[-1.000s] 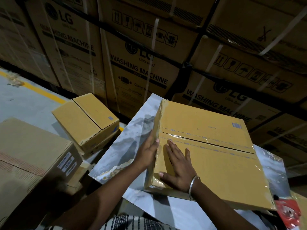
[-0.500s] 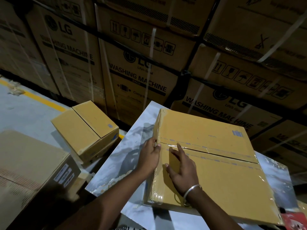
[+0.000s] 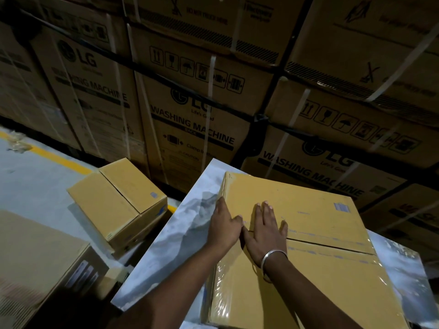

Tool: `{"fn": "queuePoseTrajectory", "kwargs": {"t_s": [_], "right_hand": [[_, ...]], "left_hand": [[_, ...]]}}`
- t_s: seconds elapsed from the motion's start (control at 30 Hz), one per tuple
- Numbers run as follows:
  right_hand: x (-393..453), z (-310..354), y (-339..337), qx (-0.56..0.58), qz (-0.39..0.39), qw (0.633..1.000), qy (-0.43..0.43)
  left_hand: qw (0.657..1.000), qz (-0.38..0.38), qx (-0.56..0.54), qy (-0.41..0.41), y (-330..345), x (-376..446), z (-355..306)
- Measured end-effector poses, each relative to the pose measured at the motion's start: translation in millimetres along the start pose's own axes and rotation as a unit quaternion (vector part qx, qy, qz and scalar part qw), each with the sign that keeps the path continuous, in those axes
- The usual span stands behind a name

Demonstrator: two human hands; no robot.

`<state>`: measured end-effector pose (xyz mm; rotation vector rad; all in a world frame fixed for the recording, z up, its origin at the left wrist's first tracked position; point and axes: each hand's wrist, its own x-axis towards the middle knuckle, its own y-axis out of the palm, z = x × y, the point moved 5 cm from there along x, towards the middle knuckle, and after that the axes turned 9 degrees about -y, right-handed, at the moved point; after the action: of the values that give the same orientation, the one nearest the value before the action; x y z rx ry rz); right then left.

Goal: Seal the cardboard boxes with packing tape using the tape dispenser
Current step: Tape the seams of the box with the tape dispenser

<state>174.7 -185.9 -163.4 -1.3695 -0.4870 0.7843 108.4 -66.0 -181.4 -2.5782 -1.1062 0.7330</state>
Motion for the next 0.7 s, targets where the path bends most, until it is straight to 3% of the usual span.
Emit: {"fn": "queuePoseTrajectory", "kwargs": {"t_s": [0.13, 0.33, 0.5, 0.7], "right_hand": [[1, 0, 3, 0.001, 0.004, 1.0, -0.001], [0, -1, 4, -0.004, 0.018, 1.0, 0.0], [2, -2, 5, -0.002, 0.015, 1.0, 0.0], [2, -2, 5, 0.001, 0.017, 1.0, 0.0]], "left_hand": [[1.0, -0.005, -0.011, -0.016, -1, 9, -1], [0.994, -0.045, 0.096, -0.017, -16, 36, -23], [0.996, 0.022, 0.048, -0.07, -5, 67, -36], [0.996, -0.009, 0.071, -0.06, -3, 72, -34]]}}
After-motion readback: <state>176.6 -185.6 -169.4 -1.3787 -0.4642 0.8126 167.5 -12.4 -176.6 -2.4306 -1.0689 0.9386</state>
